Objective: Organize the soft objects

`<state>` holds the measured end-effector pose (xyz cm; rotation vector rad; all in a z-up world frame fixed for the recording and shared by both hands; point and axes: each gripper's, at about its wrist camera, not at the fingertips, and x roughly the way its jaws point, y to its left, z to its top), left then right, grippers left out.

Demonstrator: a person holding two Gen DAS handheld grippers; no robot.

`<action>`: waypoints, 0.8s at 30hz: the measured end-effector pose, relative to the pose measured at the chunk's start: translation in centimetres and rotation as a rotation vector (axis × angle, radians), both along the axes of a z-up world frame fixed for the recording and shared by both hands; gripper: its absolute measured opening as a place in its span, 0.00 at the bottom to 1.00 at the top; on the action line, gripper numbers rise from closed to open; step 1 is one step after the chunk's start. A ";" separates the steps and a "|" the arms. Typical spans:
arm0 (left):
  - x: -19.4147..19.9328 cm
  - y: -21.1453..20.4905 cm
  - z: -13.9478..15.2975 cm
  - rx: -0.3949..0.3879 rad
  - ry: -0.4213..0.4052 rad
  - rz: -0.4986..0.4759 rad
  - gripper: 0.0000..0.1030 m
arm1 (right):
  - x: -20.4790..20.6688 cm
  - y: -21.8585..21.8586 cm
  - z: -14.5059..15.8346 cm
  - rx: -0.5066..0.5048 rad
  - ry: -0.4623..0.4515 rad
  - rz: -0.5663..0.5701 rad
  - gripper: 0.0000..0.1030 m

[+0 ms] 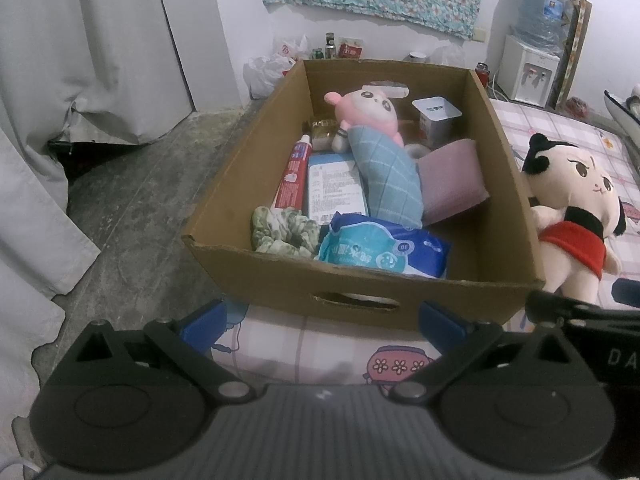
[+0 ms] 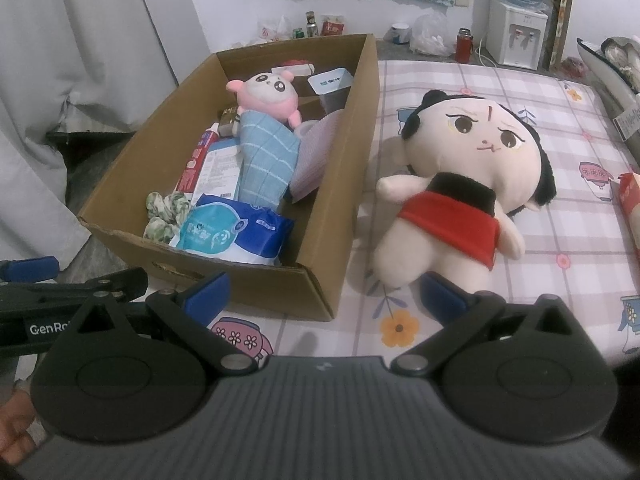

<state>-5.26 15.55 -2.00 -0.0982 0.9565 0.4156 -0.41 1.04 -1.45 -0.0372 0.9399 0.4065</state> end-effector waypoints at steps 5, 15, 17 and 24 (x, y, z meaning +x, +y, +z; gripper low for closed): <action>0.0 0.2 -0.3 0.000 0.007 -0.001 1.00 | -0.1 0.1 -0.1 -0.003 0.004 0.003 0.99; 0.1 0.3 -0.3 0.001 0.012 -0.001 1.00 | -0.1 0.3 -0.3 -0.011 0.011 0.010 0.99; 0.1 0.3 -0.2 0.002 0.013 -0.001 1.00 | -0.1 0.3 -0.4 -0.011 0.012 0.010 0.99; 0.1 0.3 -0.2 0.003 0.014 -0.002 1.00 | 0.0 0.3 -0.4 -0.010 0.015 0.009 0.99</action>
